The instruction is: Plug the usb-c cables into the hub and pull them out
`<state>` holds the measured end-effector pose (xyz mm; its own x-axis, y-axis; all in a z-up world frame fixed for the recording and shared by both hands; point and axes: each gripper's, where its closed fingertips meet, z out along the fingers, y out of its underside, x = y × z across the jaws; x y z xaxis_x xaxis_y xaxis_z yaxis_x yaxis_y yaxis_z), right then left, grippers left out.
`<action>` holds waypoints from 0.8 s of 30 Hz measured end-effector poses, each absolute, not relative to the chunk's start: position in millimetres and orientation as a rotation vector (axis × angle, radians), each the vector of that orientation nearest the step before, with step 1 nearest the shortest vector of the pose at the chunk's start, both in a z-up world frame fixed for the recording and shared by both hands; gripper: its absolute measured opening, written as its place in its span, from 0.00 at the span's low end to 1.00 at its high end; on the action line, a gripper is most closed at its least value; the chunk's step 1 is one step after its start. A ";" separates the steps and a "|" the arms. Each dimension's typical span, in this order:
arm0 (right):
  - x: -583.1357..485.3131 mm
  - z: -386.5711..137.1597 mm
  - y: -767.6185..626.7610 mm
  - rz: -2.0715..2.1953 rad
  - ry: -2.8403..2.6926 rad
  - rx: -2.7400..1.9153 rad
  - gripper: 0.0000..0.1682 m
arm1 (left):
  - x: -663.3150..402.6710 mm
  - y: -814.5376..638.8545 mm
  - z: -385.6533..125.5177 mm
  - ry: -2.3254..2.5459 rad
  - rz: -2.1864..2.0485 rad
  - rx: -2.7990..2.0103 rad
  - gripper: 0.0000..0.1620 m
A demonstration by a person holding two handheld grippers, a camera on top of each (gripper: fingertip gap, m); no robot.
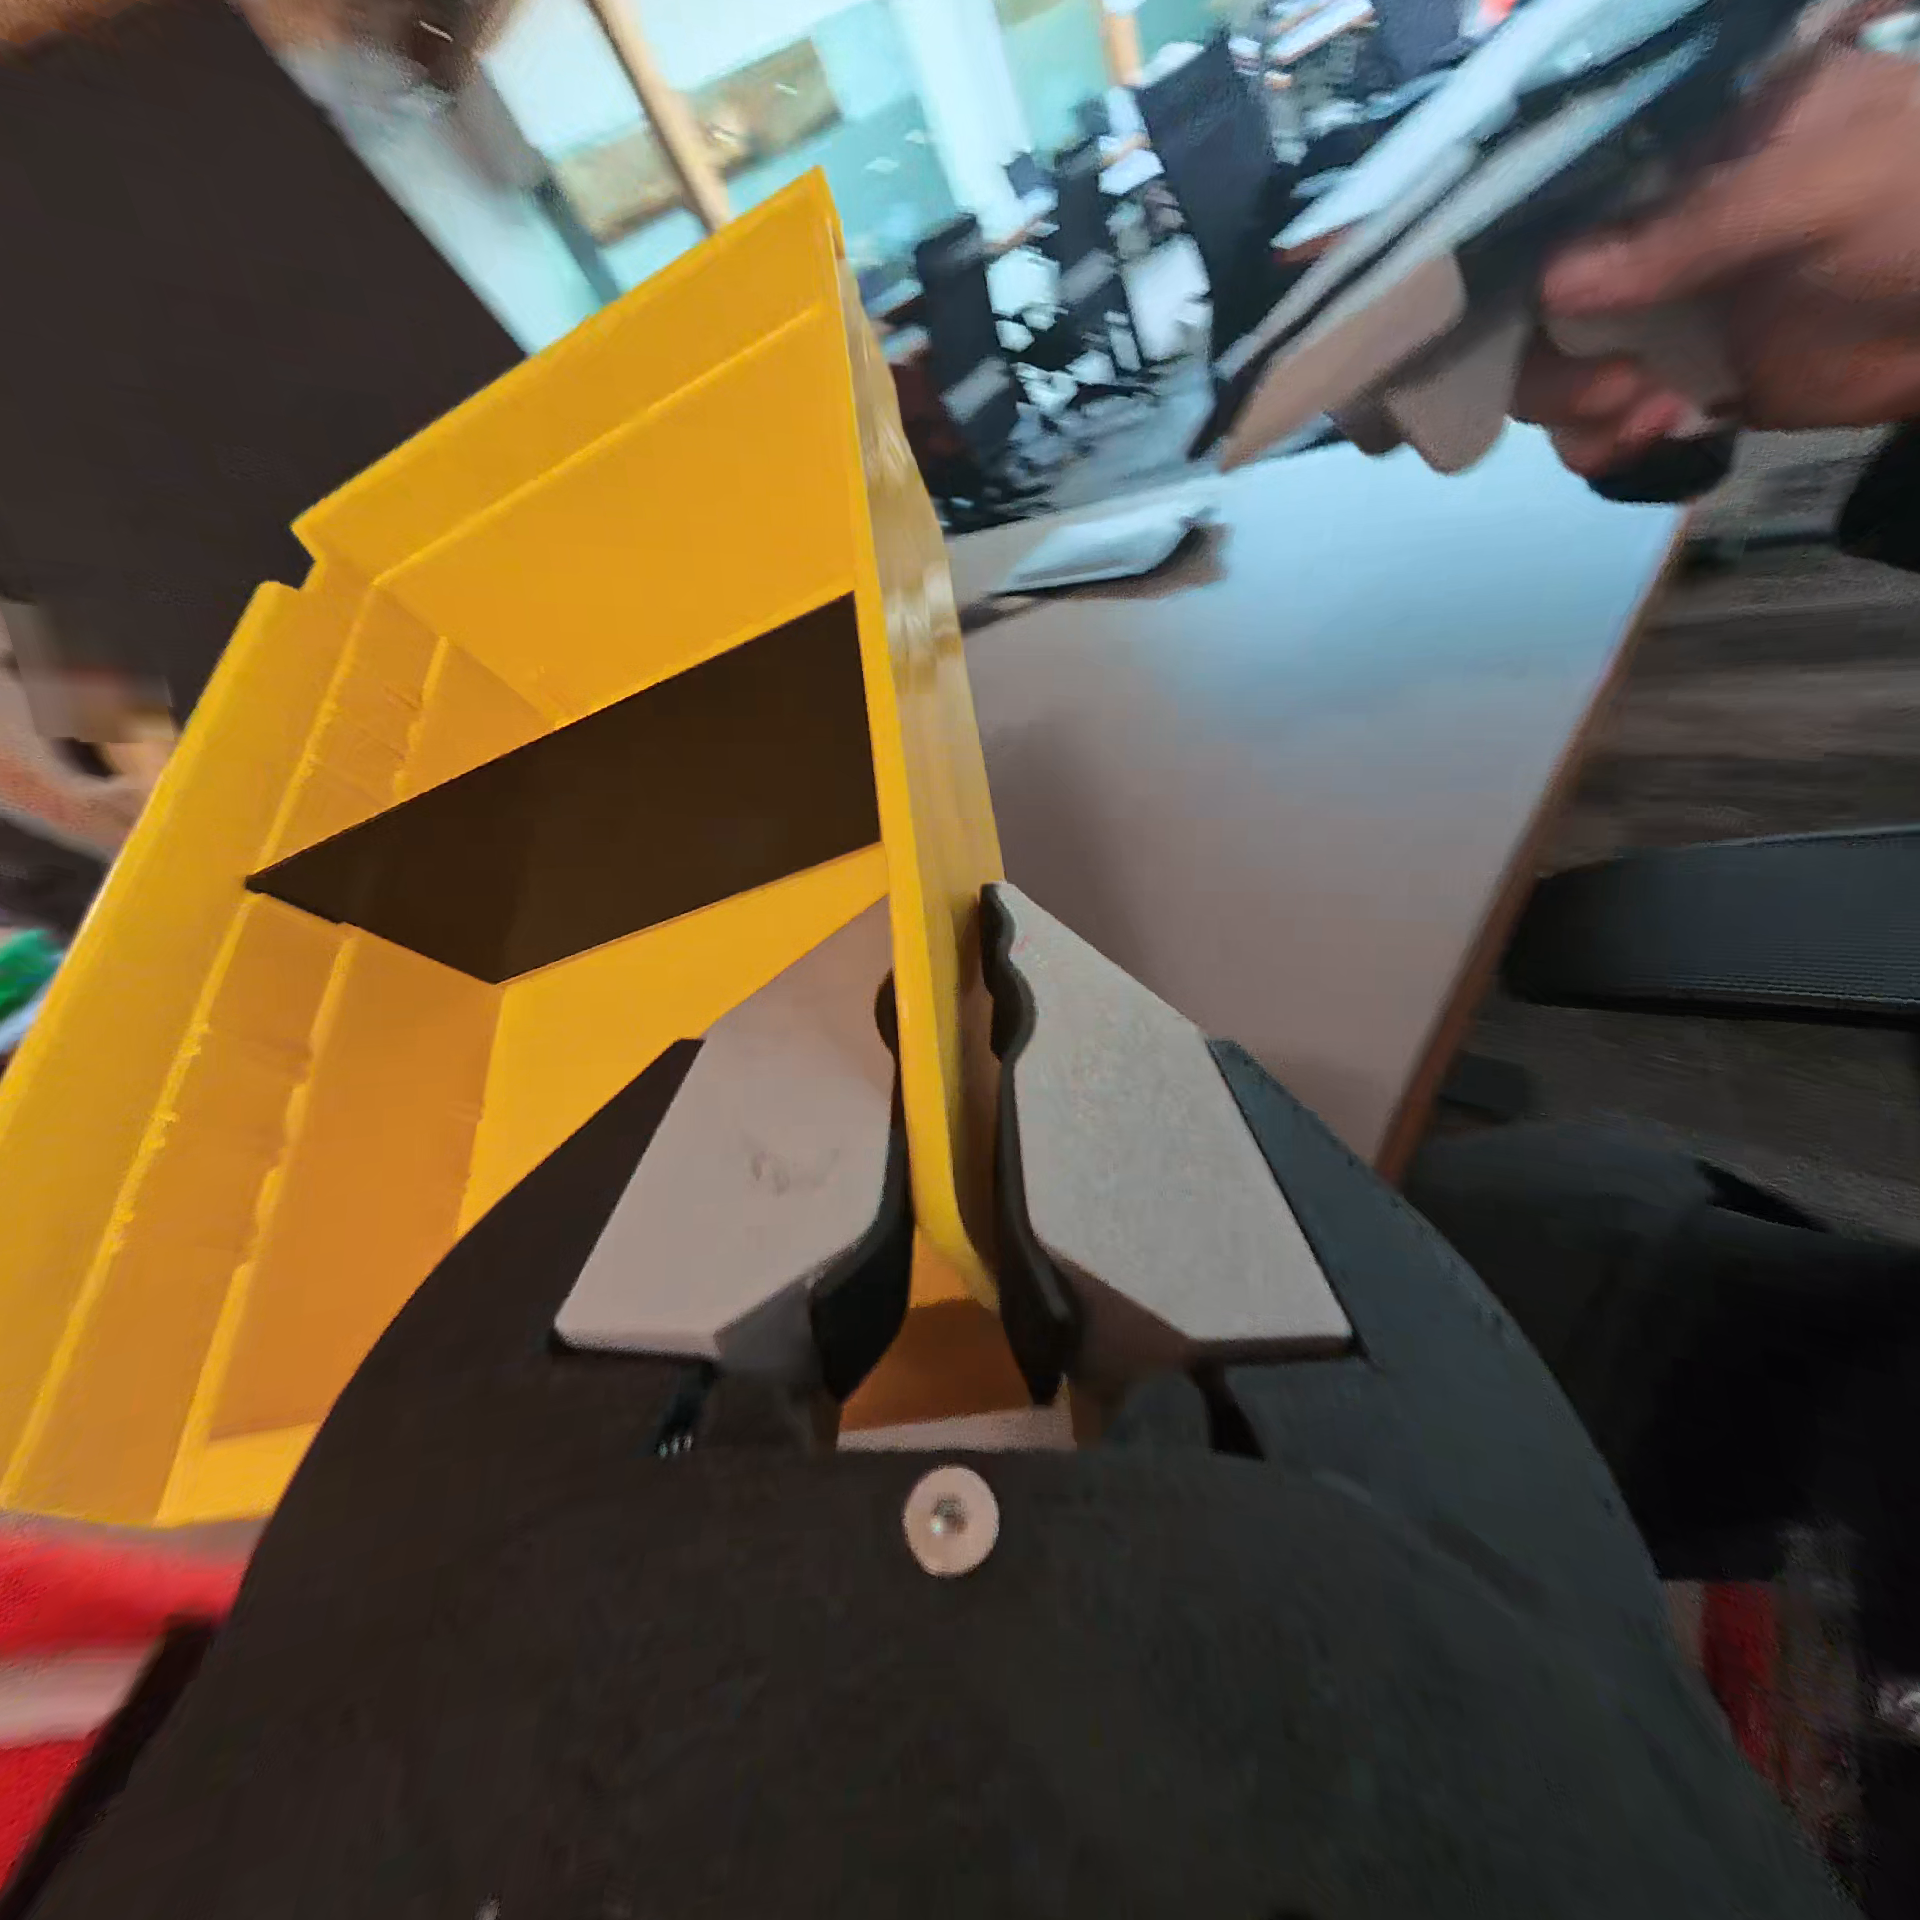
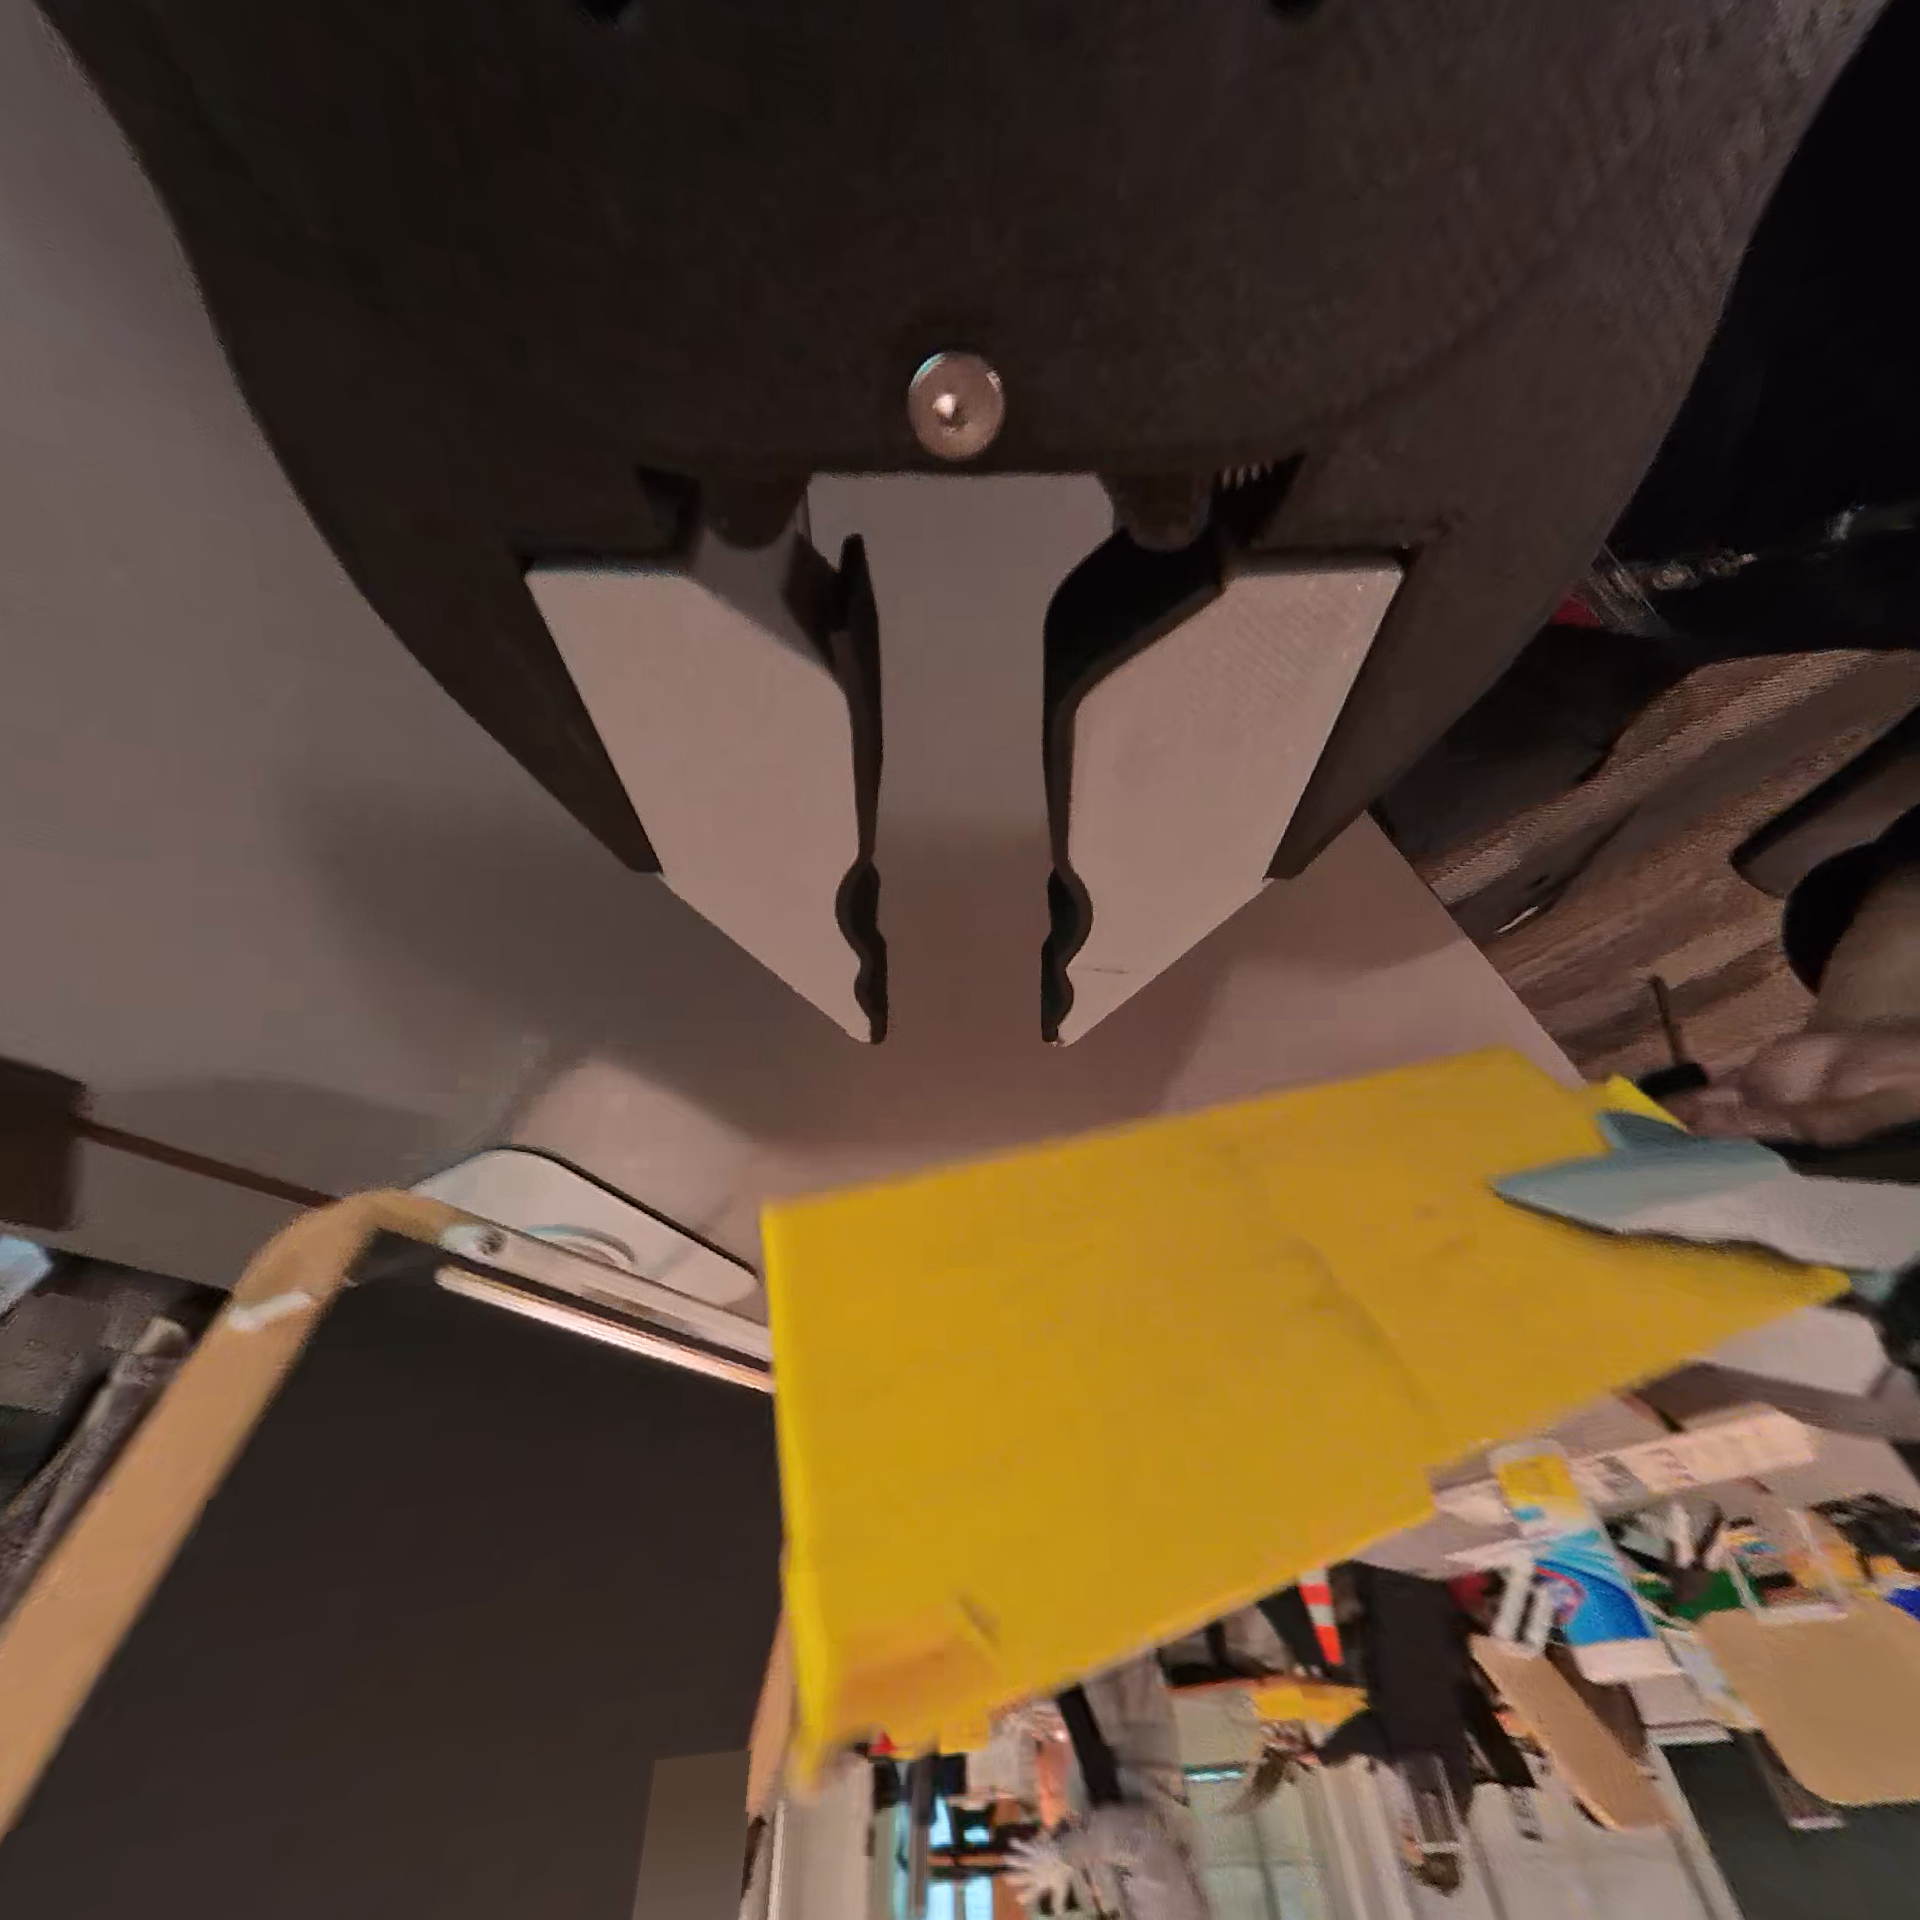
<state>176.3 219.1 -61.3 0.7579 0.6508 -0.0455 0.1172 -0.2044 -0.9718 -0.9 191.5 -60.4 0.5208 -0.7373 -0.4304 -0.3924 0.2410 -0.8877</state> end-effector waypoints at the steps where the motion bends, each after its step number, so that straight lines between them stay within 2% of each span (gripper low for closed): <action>1: 186.9 -65.3 216.3 0.530 -0.596 -1.747 0.16 | 21.9 191.7 -75.8 1.124 -0.349 -1.392 0.03; 9: 180.4 -88.7 215.0 0.540 -0.604 -1.804 0.20 | 133.7 213.9 -181.5 1.341 -0.430 -1.578 0.04; 12: 155.5 -101.1 215.8 0.496 -0.680 -1.830 0.24 | 131.1 214.3 -171.9 1.315 -0.369 -1.532 0.09; 14: 140.3 -110.9 213.5 0.478 -0.744 -1.851 0.28 | 116.9 204.6 -163.8 1.306 -0.430 -1.564 0.25; 16: 119.8 -118.2 205.0 0.492 -0.839 -1.856 0.35 | 91.9 191.5 -149.1 1.280 -0.530 -1.599 0.34; 17: 109.1 -121.0 201.3 0.480 -0.890 -1.847 0.36 | 74.5 189.2 -140.6 1.257 -0.541 -1.609 0.37; 19: 85.2 -127.2 198.2 0.435 -0.982 -1.824 0.36 | 32.2 193.8 -125.1 1.189 -0.479 -1.625 0.37; 22: 53.4 -147.4 199.1 0.331 -1.139 -1.805 0.30 | -44.2 217.4 -116.9 1.030 -0.280 -1.675 0.35; 23: 49.8 -155.1 201.4 0.273 -1.182 -1.805 0.27 | -71.4 226.2 -119.9 0.982 -0.206 -1.705 0.35; 24: 49.4 -158.0 203.6 0.216 -1.220 -1.780 0.20 | -97.9 233.2 -124.6 0.935 -0.153 -1.742 0.35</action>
<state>49.4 203.6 -158.0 0.4903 0.8037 0.3371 0.6394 -0.0688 -0.7658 -97.9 233.2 -124.6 0.6799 -0.6511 -0.3373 -0.5096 -0.0887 -0.8558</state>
